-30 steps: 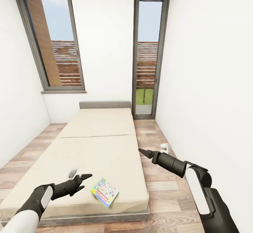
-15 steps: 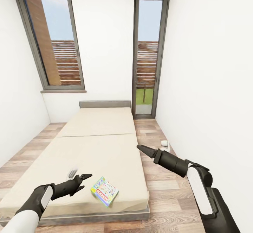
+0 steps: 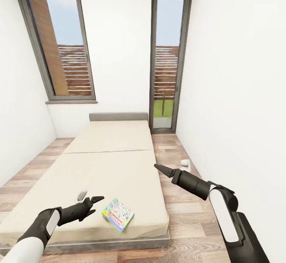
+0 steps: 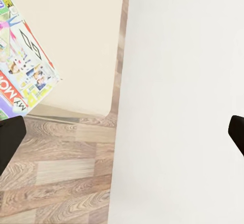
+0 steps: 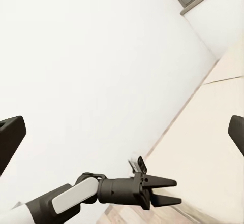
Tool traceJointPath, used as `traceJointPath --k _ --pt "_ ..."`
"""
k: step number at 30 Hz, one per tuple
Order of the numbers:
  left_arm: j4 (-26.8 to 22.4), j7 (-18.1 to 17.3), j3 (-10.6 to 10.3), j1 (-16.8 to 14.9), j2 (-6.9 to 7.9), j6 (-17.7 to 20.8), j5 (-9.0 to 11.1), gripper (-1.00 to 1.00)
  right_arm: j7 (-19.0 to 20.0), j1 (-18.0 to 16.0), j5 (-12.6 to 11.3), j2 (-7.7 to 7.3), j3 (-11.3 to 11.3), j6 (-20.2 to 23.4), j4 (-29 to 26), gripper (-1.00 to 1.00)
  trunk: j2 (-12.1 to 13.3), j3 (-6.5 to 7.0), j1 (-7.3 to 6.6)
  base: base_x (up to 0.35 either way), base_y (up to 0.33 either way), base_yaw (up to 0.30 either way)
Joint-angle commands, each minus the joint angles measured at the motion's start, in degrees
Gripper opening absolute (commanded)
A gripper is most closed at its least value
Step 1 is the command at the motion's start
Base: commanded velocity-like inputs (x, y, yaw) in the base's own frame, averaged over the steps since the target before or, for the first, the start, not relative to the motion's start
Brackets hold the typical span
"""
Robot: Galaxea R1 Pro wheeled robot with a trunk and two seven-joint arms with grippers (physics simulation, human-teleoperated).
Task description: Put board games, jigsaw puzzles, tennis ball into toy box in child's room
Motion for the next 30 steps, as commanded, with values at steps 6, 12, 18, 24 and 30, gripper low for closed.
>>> traceJointPath --k 6,12,18,24,30 --pt "0.0 0.0 0.1 0.0 -0.1 0.5 0.3 1.0 0.1 0.0 -0.1 0.0 -0.2 0.3 0.5 1.0 -2.5 -1.15 1.33 0.0 0.0 0.0" --pt "0.1 0.0 0.2 0.0 -0.09 0.6 0.3 1.0 0.0 0.0 -0.2 -0.01 -0.1 0.2 0.6 1.0 -4.9 -2.23 2.64 0.0 0.0 0.0" --pt "0.2 0.0 0.1 0.0 -0.12 1.6 0.3 1.0 0.2 0.0 -0.2 -0.01 -0.2 0.3 0.6 1.0 -7.3 -3.3 3.96 0.0 0.0 0.0" --pt "0.2 0.0 0.2 0.0 -0.09 3.3 0.3 1.0 0.1 0.0 -0.2 -0.01 -0.2 0.3 0.6 1.0 -9.7 -4.38 5.28 0.0 0.0 0.0" --pt "0.2 0.1 0.1 0.0 -0.14 3.9 0.3 1.0 0.1 0.0 -0.2 -0.01 -0.3 0.3 0.7 1.0 -12.1 -5.46 6.6 0.0 0.0 0.0"
